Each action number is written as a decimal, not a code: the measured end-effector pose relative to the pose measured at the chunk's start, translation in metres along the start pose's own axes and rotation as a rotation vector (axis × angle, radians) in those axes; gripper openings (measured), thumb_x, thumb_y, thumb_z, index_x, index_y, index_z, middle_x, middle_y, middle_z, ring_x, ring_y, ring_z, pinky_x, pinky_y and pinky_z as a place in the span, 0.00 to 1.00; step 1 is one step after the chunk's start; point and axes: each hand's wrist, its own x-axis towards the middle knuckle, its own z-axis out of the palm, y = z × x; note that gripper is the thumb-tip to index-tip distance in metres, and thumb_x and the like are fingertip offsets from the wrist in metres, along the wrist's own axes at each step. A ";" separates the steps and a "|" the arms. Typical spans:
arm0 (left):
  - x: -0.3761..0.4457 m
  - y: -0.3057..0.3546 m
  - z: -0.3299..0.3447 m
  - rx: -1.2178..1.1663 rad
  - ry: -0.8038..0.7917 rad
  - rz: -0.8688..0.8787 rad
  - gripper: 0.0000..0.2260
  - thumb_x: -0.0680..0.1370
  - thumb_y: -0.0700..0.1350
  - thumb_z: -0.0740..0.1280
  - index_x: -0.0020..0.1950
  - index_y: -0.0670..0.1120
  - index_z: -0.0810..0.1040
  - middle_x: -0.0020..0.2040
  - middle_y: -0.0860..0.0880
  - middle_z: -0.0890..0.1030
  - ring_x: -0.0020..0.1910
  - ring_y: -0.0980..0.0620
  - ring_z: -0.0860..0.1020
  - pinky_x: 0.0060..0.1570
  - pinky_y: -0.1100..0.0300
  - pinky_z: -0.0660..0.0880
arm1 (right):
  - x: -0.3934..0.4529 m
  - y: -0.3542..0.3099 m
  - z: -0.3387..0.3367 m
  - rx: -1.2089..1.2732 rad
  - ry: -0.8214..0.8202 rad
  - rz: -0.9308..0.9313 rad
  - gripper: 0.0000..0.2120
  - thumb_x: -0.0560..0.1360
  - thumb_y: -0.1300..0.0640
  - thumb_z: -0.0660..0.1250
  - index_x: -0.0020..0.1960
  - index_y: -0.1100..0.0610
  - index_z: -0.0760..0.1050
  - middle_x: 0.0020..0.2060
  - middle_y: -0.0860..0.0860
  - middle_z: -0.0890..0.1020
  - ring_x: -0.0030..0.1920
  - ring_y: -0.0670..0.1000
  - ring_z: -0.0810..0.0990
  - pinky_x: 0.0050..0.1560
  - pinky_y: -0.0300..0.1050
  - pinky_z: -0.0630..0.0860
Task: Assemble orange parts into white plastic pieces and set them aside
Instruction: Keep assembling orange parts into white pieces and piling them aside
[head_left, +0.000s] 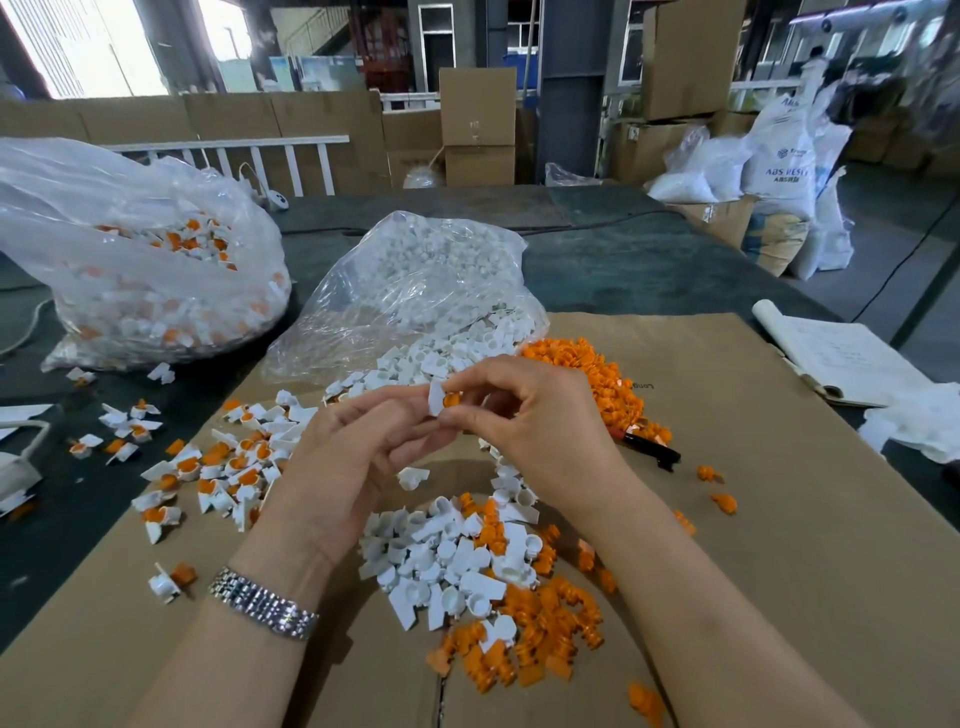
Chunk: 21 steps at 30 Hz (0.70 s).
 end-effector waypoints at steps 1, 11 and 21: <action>0.000 0.000 0.001 0.018 0.010 -0.003 0.06 0.71 0.38 0.78 0.47 0.40 0.88 0.48 0.36 0.86 0.47 0.43 0.87 0.49 0.58 0.83 | 0.000 0.000 0.001 -0.011 -0.005 -0.007 0.10 0.72 0.57 0.77 0.52 0.54 0.84 0.37 0.44 0.82 0.38 0.47 0.80 0.43 0.43 0.80; 0.001 -0.001 0.007 -0.048 0.114 -0.002 0.03 0.68 0.38 0.76 0.41 0.42 0.88 0.46 0.40 0.87 0.45 0.48 0.87 0.46 0.62 0.82 | 0.001 0.001 0.010 0.008 0.015 -0.042 0.10 0.72 0.59 0.77 0.53 0.55 0.83 0.41 0.48 0.83 0.41 0.47 0.81 0.45 0.40 0.80; 0.001 0.000 0.006 0.029 0.148 0.048 0.11 0.63 0.43 0.80 0.43 0.40 0.88 0.46 0.40 0.87 0.46 0.46 0.87 0.47 0.61 0.82 | 0.001 0.001 0.010 -0.022 0.048 -0.056 0.09 0.72 0.59 0.77 0.52 0.55 0.84 0.41 0.48 0.83 0.42 0.46 0.82 0.47 0.44 0.81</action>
